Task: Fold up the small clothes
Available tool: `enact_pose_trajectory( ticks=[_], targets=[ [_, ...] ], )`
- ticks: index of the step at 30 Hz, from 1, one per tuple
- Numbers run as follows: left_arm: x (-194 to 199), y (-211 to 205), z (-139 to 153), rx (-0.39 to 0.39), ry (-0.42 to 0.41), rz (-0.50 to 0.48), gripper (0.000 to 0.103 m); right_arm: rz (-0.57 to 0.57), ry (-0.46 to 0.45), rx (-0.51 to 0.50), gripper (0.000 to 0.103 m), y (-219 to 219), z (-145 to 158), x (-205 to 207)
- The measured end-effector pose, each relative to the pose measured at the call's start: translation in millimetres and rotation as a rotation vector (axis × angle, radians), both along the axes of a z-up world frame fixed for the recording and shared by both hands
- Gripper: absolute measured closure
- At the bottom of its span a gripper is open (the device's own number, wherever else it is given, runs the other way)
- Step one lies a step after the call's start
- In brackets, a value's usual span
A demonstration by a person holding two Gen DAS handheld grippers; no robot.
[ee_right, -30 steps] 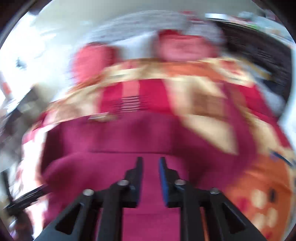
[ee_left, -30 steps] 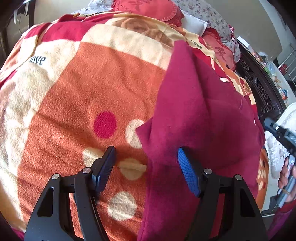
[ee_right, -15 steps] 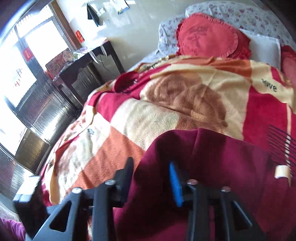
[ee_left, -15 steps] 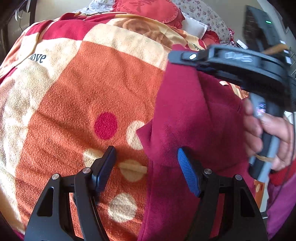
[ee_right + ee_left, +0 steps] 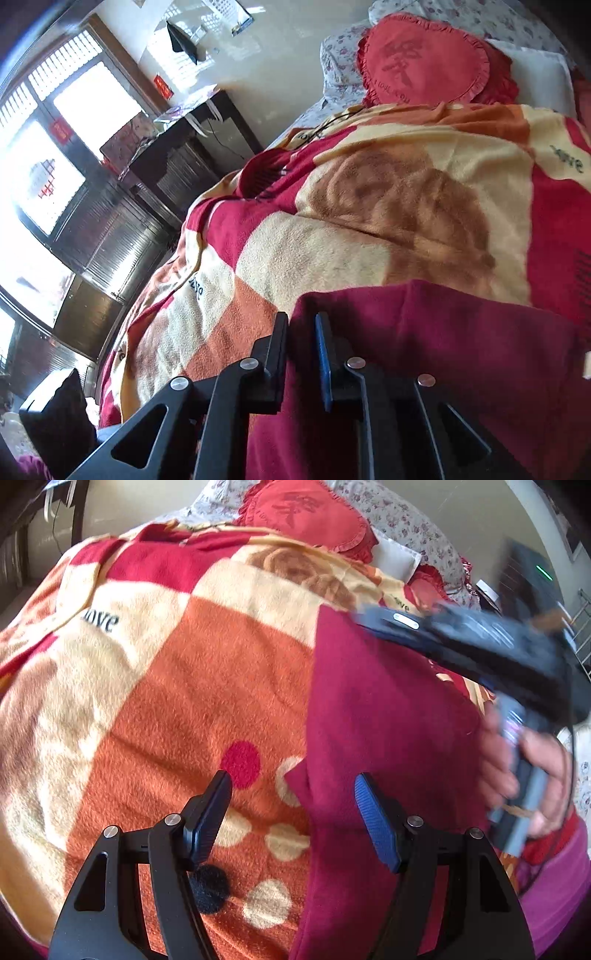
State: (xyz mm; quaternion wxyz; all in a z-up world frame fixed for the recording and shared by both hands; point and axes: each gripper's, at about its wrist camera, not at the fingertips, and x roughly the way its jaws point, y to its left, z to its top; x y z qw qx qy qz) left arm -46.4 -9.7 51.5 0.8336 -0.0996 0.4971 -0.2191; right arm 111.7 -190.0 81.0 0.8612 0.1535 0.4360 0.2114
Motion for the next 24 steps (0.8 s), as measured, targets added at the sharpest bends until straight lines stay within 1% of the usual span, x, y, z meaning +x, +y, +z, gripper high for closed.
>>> enact_pose_trajectory(
  ticks=[3,4,5,7,9,11,13,17,18,20,21,22,23,24],
  targets=[
    [3,-8,5,0.006,-0.019,-0.017,0.034,-0.040,-0.076,-0.129,0.072,-29,25,-43],
    [5,-12,5,0.013,-0.020,-0.027,0.034,-0.054,-0.088,-0.179,0.062,-41,29,-58],
    [8,-16,4,0.019,-0.021,-0.033,0.034,-0.071,-0.091,-0.237,0.056,-54,31,-73],
    [11,-23,2,0.033,-0.018,-0.038,0.034,-0.096,-0.089,-0.326,0.056,-75,29,-97],
    [11,-30,-1,0.035,-0.011,-0.049,0.034,-0.116,-0.056,-0.406,0.056,-99,19,-118],
    [13,-38,-4,0.052,-0.008,-0.050,0.034,-0.125,-0.018,-0.420,0.056,-119,8,-130],
    [12,-46,-8,0.063,0.000,-0.057,0.034,-0.120,0.002,-0.431,0.056,-128,-3,-134],
    [9,-54,-11,0.096,-0.007,-0.053,0.034,-0.053,-0.009,-0.516,0.056,-119,-15,-135],
    [8,-55,-11,0.101,-0.008,-0.053,0.034,-0.035,-0.014,-0.552,0.059,-114,-18,-134],
    [8,-58,-11,0.112,-0.009,-0.052,0.034,-0.019,-0.019,-0.609,0.083,-106,-25,-135],
    [9,-59,-9,0.116,-0.010,-0.052,0.034,-0.010,-0.026,-0.637,0.088,-102,-26,-137],
    [8,-59,-7,0.112,-0.012,-0.051,0.034,0.001,-0.037,-0.669,0.098,-98,-25,-138],
    [8,-59,-4,0.100,-0.020,-0.050,0.034,0.010,-0.055,-0.719,0.099,-93,-23,-141],
    [7,-58,1,0.086,-0.036,-0.048,0.034,0.005,-0.074,-0.746,0.099,-91,-17,-146]
  ],
)
